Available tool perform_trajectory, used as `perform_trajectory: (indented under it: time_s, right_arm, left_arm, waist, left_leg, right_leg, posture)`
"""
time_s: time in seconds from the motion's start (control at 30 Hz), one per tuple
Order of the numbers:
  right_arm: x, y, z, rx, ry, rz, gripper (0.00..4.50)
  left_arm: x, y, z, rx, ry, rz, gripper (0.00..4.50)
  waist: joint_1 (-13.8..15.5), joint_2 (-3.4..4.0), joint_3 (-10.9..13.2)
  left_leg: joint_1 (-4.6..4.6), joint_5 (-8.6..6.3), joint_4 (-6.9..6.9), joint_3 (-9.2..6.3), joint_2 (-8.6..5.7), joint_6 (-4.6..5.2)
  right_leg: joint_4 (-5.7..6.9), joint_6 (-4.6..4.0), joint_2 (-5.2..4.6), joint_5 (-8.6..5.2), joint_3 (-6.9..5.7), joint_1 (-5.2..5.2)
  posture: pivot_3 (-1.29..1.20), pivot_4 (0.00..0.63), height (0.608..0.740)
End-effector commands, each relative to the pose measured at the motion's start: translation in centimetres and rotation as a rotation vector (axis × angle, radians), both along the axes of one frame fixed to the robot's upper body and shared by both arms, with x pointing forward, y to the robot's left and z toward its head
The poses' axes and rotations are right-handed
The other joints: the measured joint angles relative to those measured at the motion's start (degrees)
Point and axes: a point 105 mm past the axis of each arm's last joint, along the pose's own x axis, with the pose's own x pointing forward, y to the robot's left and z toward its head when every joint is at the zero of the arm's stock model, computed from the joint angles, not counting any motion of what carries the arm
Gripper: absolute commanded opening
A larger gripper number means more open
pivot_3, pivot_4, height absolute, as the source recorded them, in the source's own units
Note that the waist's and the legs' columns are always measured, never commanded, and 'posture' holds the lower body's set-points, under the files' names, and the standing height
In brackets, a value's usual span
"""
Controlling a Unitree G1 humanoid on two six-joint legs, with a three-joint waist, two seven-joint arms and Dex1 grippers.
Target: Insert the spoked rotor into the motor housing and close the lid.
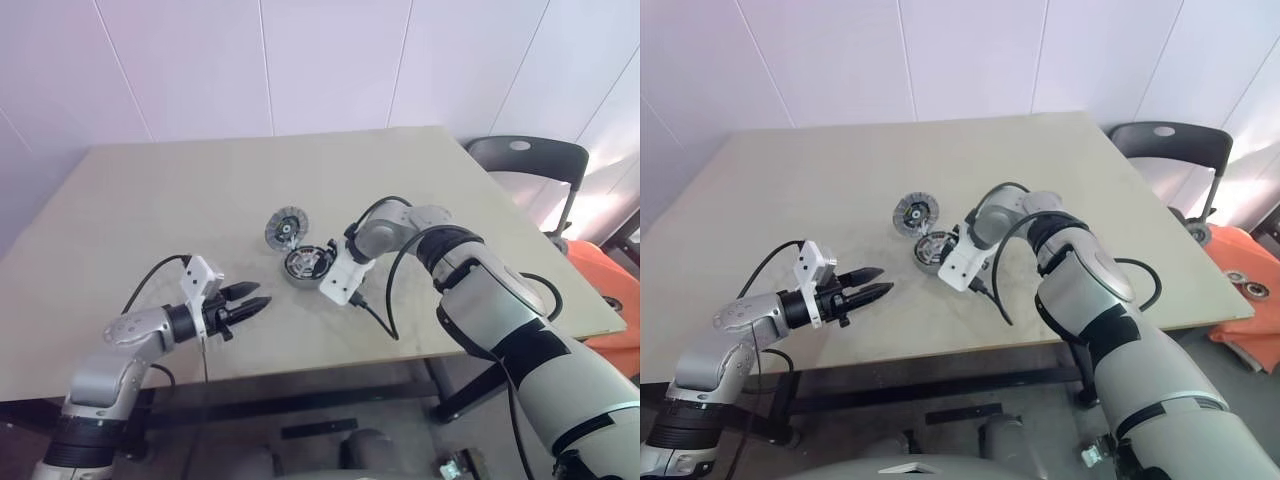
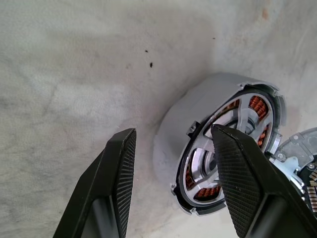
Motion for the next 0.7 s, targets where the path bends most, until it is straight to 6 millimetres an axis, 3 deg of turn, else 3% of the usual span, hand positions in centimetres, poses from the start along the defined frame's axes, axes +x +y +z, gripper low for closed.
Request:
perform_trajectory:
  time_s: [0.03, 0.27, 0.37, 0.47, 0.7]
  right_arm:
    - [0.73, 0.41, 1.62, 0.009, -0.047, -0.002, 2.53]
    - [1.08, 0.33, 1.88, 0.007, -0.064, -0.017, 2.53]
    - [0.74, 0.79, 1.66, 0.023, -0.049, -0.004, 1.95]
    - [0.60, 0.88, 1.49, 0.026, -0.043, 0.001, 0.97]
    - [0.80, 0.75, 1.64, 0.026, -0.055, -0.004, 0.97]
  left_arm:
    - [-0.08, -0.43, 1.07, -0.009, -0.043, -0.015, 2.12]
    - [-0.05, -0.55, 1.08, -0.012, -0.045, -0.014, 2.12]
    - [0.01, -0.57, 1.12, -0.012, -0.048, -0.012, 2.12]
    - [-0.05, -0.61, 1.09, -0.014, -0.047, -0.011, 2.12]
    - [-0.31, -0.62, 0.93, -0.017, -0.042, -0.006, 2.12]
  waist:
    - [0.00, 0.00, 0.00]
    - [0.01, 0.00, 0.00]
    - [0.00, 0.00, 0.00]
    - [-0.08, -0.04, -0.02]
    - [-0.22, -0.04, -0.03]
  left_leg:
    - [0.00, 0.00, 0.00, 0.00, 0.00, 0.00]
    - [0.00, 0.00, 0.00, 0.00, 0.00, 0.00]
    - [0.00, 0.00, 0.00, 0.00, 0.00, 0.00]
    - [0.01, 0.00, 0.00, 0.00, 0.00, 0.00]
    - [0.06, 0.00, 0.01, 0.00, 0.02, 0.00]
  right_leg:
    - [0.00, 0.00, 0.00, 0.00, 0.00, 0.00]
    - [0.00, 0.00, 0.00, 0.00, 0.00, 0.00]
    - [0.00, 0.00, 0.00, 0.00, 0.00, 0.00]
    - [0.00, 0.00, 0.00, 0.00, 0.00, 0.00]
    - [0.00, -0.08, 0.02, -0.05, 0.01, 0.04]
  posture:
    - [0.00, 0.000, 0.740]
    - [0.00, 0.000, 0.740]
    - [0.00, 0.000, 0.740]
    - [0.00, 0.000, 0.740]
    - [0.00, 0.000, 0.740]
